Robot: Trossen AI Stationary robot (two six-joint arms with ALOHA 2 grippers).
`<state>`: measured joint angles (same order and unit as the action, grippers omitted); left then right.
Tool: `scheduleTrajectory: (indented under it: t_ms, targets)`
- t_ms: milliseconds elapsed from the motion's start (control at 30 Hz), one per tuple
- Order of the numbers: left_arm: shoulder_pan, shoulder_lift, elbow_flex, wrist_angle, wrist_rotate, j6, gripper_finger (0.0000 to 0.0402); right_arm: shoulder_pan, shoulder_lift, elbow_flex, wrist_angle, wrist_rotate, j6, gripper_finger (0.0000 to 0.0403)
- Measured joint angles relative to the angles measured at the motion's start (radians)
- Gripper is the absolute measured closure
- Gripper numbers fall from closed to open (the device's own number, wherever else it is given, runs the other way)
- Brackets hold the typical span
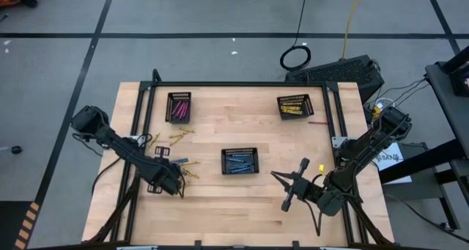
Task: Sort crayons
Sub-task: Put the pink crayon into the top left black bin
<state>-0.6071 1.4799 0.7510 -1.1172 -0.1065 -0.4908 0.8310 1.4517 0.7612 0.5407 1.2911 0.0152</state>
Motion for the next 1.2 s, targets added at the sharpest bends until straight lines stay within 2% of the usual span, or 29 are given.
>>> scheduleTrajectory:
  t_ms: [200,800,933,1100,1200]
  targets:
    - [0.000,0.000,-0.050,0.070,0.042,0.001,0.0278,0.000,0.000,0.000,0.000,-0.018,0.000,0.0403]
    - [0.000,-0.006,-0.113,0.197,0.072,0.001,0.0281,0.000,0.000,0.000,0.000,-0.018,0.000,0.0403]
    - [0.000,-0.006,-0.113,0.197,0.085,-0.001,0.0310,0.000,0.000,0.000,0.000,-0.017,0.001,0.0403]
    - [0.000,-0.005,-0.099,0.183,0.095,-0.018,0.0383,0.002,0.000,0.000,0.000,-0.017,0.000,0.0403]
    - [0.000,-0.011,-0.082,0.163,0.097,-0.044,0.0392,0.002,0.000,0.000,0.000,-0.017,0.000,0.0403]
